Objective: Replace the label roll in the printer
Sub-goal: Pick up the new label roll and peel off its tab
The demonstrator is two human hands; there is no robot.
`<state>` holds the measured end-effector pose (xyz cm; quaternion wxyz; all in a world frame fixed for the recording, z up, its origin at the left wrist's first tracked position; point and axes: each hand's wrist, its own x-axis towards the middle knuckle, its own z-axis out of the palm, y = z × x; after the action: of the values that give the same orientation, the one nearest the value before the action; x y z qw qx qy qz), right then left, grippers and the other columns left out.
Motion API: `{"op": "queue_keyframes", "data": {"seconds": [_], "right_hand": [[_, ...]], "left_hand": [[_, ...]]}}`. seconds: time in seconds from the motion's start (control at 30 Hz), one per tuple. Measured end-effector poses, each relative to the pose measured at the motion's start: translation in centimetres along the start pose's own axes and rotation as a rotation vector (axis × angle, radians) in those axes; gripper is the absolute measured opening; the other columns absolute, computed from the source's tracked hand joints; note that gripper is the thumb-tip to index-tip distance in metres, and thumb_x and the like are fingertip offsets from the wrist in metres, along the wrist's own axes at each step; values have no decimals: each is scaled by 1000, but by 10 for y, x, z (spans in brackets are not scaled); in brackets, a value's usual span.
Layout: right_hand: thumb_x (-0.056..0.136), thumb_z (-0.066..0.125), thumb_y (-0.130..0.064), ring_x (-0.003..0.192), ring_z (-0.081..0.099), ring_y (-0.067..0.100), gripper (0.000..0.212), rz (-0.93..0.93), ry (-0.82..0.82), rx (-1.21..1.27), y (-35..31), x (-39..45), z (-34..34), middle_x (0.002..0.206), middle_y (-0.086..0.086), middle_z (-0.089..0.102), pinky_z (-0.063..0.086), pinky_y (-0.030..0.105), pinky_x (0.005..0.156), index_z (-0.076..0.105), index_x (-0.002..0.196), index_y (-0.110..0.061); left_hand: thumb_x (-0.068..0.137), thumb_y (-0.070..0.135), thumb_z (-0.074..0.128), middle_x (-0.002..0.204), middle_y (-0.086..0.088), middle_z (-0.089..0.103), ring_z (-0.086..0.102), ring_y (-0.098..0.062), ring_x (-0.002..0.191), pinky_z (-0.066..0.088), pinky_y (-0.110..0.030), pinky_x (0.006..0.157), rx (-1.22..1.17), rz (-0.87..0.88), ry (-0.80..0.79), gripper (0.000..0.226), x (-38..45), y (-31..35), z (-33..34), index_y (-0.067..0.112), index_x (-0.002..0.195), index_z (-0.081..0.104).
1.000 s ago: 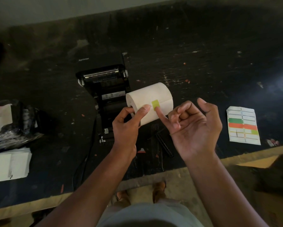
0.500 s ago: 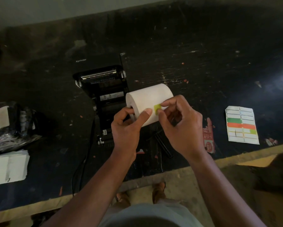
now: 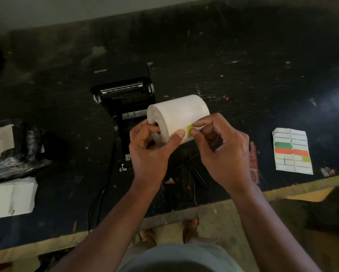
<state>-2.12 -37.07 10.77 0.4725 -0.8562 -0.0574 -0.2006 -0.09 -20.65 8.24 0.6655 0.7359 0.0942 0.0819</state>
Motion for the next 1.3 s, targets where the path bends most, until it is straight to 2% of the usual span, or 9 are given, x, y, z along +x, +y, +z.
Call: {"op": "queue_keyframes", "data": {"seconds": [0.1,0.27,0.4,0.6,0.77,0.87,1.03,1.2,1.3], "right_hand": [[96,77,-5,72,70,3,16,2,8,-5,-2,-1,-1,81,-2,73,53,10,68,69,110,-4],[97,76,-6,77,71,0,11,0,12,-17,-5,-2,-4,88,-1,76,52,8,71,71,106,-2],[96,77,-4,77,71,0,9,18,17,-13,-6,-2,-6,87,-1,77,52,7,72,73,104,-1],[95,77,-1,80,72,1,8,14,-13,21,-3,-2,-11,90,0,76,55,12,75,74,102,1],[94,78,-1,77,72,3,7,24,-18,63,1,-3,-11,86,1,76,54,12,72,74,100,0],[94,79,-1,76,73,5,8,48,-17,107,3,-4,-10,85,-1,76,55,13,70,73,99,-2],[93,79,-2,74,73,12,8,68,-10,148,5,-4,-8,85,0,76,60,23,66,73,98,-5],[94,79,-4,76,74,7,15,68,48,123,3,-9,-4,86,-3,75,56,15,69,70,106,-3],[95,79,-4,78,74,4,16,48,58,74,2,-11,-4,87,-2,76,56,13,71,70,109,-2]], "left_hand": [[73,26,91,140,-2,56,64,-21,128,66,-35,86,5,7,-3,31,0,1,0,18,92,68],[75,18,93,139,-5,56,63,-21,128,64,-27,85,3,21,9,33,0,2,0,9,95,68],[75,16,93,139,-8,55,63,-23,130,65,-32,88,4,31,9,31,-1,5,1,12,91,68],[74,15,92,140,-10,54,61,-15,129,59,-17,83,30,50,-10,32,-2,7,2,11,93,67],[75,16,92,142,-8,53,61,-20,131,62,-25,88,22,54,-38,32,-3,9,0,24,88,65],[75,17,92,142,-8,53,61,-21,132,62,-26,89,30,56,-45,31,-5,10,-1,25,88,65],[75,16,92,142,-8,54,62,-22,130,62,-24,87,18,47,-44,29,-5,9,-2,19,90,67],[72,30,91,139,-1,55,62,-22,130,65,-39,92,8,23,-33,28,-8,11,0,28,87,67],[73,28,92,139,1,55,62,-18,129,64,-37,92,6,16,-27,28,-9,9,2,29,87,67]]}}
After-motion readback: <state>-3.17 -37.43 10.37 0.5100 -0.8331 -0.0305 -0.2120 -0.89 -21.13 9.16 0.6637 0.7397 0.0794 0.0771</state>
